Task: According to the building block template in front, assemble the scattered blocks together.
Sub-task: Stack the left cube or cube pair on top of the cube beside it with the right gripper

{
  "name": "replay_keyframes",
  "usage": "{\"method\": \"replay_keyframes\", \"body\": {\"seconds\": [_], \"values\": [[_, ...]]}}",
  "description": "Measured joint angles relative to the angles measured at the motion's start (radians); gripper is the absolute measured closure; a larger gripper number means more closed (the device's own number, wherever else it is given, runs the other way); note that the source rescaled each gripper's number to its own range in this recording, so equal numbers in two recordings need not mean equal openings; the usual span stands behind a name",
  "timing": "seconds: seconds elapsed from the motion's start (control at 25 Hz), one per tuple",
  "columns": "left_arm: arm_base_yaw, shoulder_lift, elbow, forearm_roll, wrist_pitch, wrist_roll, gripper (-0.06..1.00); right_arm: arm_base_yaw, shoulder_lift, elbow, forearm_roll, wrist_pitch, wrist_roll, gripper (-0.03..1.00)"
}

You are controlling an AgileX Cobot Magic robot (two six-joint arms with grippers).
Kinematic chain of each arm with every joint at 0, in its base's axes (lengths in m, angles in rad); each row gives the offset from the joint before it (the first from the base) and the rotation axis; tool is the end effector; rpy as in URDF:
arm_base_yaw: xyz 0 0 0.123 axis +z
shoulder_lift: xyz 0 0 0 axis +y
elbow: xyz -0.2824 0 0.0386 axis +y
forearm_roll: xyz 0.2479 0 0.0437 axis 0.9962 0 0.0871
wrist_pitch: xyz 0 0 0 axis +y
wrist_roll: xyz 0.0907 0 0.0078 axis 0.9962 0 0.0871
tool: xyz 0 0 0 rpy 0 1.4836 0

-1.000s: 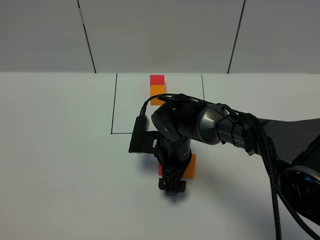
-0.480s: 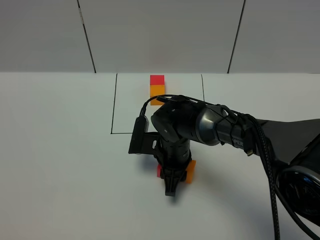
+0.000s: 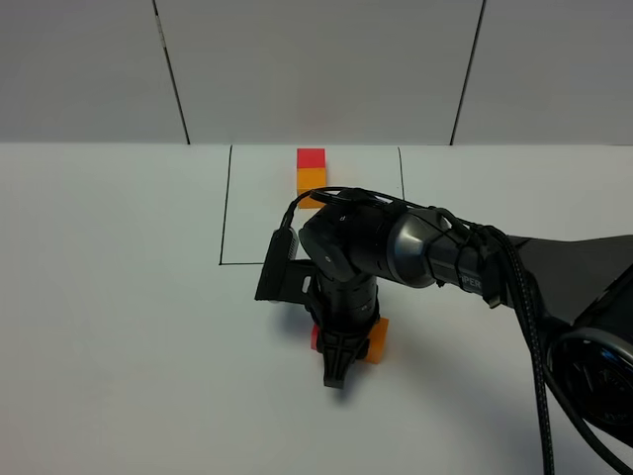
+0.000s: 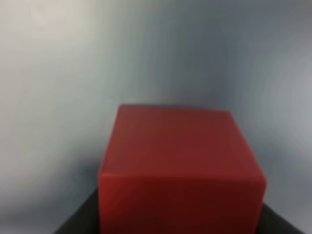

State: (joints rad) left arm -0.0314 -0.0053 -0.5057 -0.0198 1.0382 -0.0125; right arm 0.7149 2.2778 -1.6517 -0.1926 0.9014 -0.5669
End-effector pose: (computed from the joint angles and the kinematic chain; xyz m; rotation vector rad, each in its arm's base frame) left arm -0.0055 -0.0014 0.2806 0.0198 2.0109 -0.0516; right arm 0.3500 0.2858 0.1136 -1.9180 2.2964 -0.2229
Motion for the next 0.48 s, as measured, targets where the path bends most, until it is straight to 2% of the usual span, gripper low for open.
{"method": "replay_keyframes", "body": {"seconds": [0.2, 0.48], "values": [[0.0, 0.0, 0.0, 0.0, 0.0, 0.0, 0.3, -0.001, -0.038, 0.002, -0.007, 0.048, 0.161, 0.94], [0.0, 0.0, 0.0, 0.0, 0.0, 0.0, 0.3, -0.001, -0.053, -0.078, -0.006, 0.147, 0.582, 0.94]]}}
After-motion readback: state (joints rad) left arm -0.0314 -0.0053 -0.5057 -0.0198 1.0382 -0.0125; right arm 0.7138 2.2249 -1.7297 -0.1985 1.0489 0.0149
